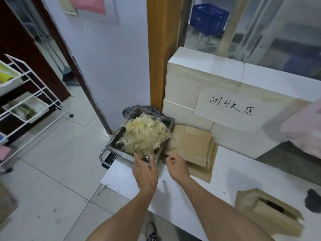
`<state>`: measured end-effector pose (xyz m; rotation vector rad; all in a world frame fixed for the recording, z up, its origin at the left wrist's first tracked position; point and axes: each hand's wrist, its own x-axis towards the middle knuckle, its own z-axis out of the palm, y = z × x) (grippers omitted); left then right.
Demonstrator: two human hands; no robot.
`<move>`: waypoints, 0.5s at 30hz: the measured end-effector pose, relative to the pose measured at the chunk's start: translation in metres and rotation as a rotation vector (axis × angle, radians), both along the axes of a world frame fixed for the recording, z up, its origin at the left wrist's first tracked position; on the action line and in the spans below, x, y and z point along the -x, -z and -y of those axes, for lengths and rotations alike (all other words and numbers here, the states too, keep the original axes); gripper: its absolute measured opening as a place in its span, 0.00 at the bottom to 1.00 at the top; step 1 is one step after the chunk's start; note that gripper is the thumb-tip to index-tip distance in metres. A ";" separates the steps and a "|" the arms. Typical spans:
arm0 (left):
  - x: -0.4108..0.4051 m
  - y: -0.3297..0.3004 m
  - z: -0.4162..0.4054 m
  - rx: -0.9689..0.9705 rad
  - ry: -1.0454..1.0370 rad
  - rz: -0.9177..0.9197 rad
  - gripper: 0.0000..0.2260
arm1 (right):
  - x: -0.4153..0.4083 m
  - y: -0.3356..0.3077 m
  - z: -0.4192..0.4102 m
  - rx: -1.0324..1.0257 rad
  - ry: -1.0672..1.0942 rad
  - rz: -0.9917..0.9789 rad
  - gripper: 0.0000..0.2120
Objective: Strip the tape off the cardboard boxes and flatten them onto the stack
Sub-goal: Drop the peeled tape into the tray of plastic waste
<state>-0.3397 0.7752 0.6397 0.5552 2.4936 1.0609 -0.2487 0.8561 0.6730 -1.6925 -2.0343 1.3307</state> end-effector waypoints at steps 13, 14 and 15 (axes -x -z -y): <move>-0.171 -0.008 -0.055 0.043 0.292 -0.154 0.19 | -0.194 -0.011 -0.030 -0.302 0.128 0.365 0.11; -0.194 -0.008 -0.063 0.047 0.331 -0.160 0.18 | -0.219 -0.010 -0.033 -0.327 0.142 0.401 0.13; -0.214 -0.009 -0.069 0.053 0.369 -0.163 0.18 | -0.242 -0.008 -0.035 -0.355 0.157 0.427 0.15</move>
